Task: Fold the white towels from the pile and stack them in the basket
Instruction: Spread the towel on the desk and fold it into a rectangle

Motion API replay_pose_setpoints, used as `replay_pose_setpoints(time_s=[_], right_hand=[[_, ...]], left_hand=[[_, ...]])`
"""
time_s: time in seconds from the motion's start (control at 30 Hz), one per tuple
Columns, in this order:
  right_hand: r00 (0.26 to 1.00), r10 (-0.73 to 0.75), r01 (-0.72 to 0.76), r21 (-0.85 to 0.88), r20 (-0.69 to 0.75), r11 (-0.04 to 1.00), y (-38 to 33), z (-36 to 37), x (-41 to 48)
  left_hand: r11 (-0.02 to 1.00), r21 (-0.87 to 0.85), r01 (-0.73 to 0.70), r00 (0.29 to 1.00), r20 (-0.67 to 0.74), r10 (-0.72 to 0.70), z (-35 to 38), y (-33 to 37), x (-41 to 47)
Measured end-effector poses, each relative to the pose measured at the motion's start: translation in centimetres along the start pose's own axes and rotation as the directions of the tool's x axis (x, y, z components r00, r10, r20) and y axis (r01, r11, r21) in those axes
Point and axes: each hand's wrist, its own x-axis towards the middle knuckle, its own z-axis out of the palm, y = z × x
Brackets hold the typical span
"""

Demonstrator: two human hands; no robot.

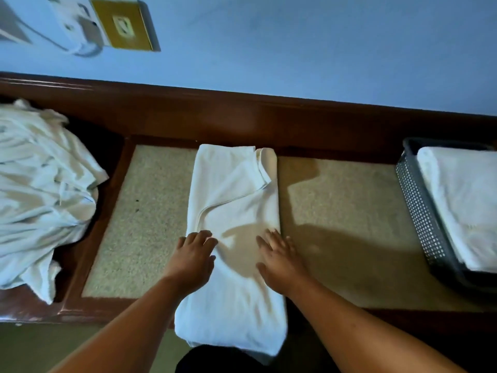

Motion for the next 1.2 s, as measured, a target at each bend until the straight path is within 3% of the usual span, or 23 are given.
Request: replay_pose_setpoints(time_s=[0.37,0.53,0.63,0.7,0.8,0.83,0.9,1.03,1.13,1.2], right_hand=[[0.997,0.055,-0.054,0.032,-0.05,0.998,4.8,-6.8,8.0],[0.999,0.023,-0.025,-0.053,-0.049,0.998,6.8,-8.2,13.5],[0.992,-0.077,0.066,-0.112,-0.098,0.992,7.0,-9.1,16.9],[0.992,-0.117,0.11,-0.125,-0.054,0.986,6.8,-9.8,19.3],[0.98,-0.187,0.174,-0.171,-0.061,0.97,6.5,-10.2,23.1],[0.977,-0.207,0.194,-0.185,-0.05,0.963,6.5,-10.3,24.2],[0.975,-0.214,0.201,-0.17,-0.065,0.965,6.2,-10.4,25.7],[0.979,-0.183,0.172,-0.115,-0.089,0.978,5.1,-11.0,27.6],[0.987,-0.15,0.141,-0.13,-0.061,0.981,4.5,-11.1,28.1],[0.991,-0.118,0.106,-0.168,-0.065,0.98,4.3,-11.3,28.2]], left_hand=[[0.947,-0.054,0.317,0.947,0.067,-0.314,-0.9,-0.7,11.0],[0.98,0.063,0.186,0.982,0.027,-0.188,-0.6,-2.6,16.7],[0.968,-0.09,0.236,0.972,0.042,-0.233,-1.9,-3.8,20.3],[0.893,-0.32,0.316,0.948,0.083,-0.306,-2.7,-3.9,22.5],[0.804,-0.543,0.243,0.968,0.087,-0.235,-3.1,-3.7,25.3],[0.79,-0.569,0.229,0.97,0.07,-0.231,-3.1,-3.8,25.9],[0.742,-0.601,0.297,0.935,0.026,-0.354,-2.9,-4.7,26.9],[0.554,-0.655,0.513,0.769,0.063,-0.636,-2.5,-7.2,27.8],[0.443,-0.69,0.573,0.716,0.158,-0.68,-2.6,-7.9,28.8],[0.397,-0.712,0.58,0.717,0.215,-0.663,-2.7,-8.2,29.6]])
